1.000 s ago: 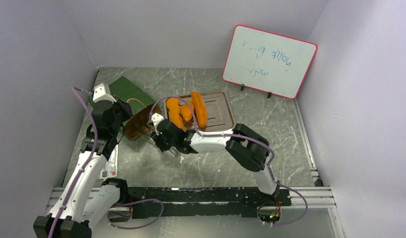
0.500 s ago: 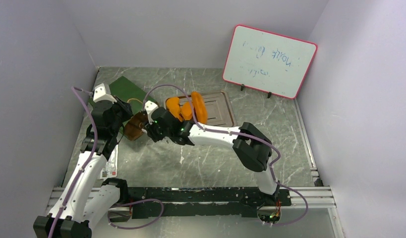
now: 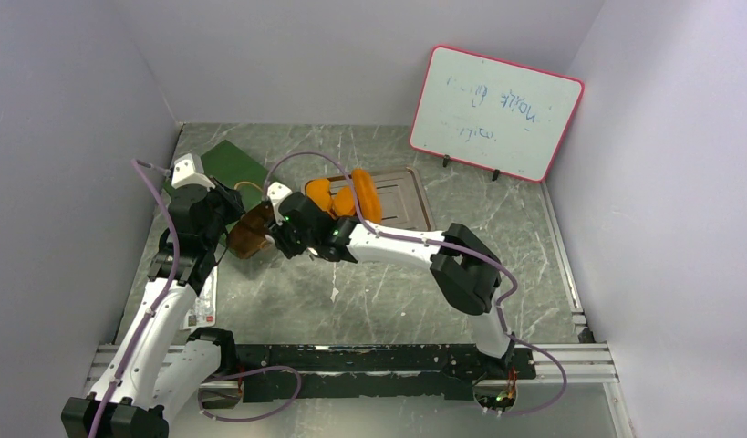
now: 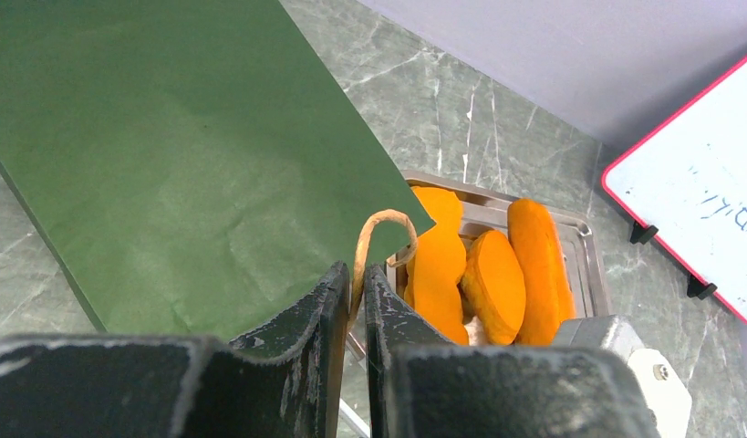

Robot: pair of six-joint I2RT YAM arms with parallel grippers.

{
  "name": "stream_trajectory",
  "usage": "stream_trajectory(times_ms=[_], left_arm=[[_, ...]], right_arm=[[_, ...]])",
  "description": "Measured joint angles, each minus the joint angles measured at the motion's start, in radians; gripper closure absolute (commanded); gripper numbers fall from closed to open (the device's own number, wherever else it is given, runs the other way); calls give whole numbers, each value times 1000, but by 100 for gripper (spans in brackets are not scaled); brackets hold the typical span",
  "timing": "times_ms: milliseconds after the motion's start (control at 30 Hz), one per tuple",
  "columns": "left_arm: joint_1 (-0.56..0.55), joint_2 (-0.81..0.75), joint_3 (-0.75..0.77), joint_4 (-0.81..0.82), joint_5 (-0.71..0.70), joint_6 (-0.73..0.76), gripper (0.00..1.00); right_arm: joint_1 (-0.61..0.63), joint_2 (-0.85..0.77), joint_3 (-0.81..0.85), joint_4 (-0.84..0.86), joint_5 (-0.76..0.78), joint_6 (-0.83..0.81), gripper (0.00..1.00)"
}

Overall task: Take the fake bread out of the paper bag
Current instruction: Take out the fake bread from the paper bag.

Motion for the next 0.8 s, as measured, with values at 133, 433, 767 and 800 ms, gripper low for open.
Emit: stream_trajectory(times_ms=[133, 433, 767, 800], left_arm=[[0, 0, 0, 0, 2, 0, 93], [0, 0, 0, 0, 11, -1, 93], [0, 6, 0, 0, 29, -1, 93], [0, 7, 0, 0, 31, -1, 93]], right_arm=[[0, 0, -2, -13, -5, 0, 60], [-23, 24, 42, -29, -61, -3, 59], [-51, 105, 84, -19, -121, -4, 56], [-52, 109, 84, -18, -127, -4, 56]])
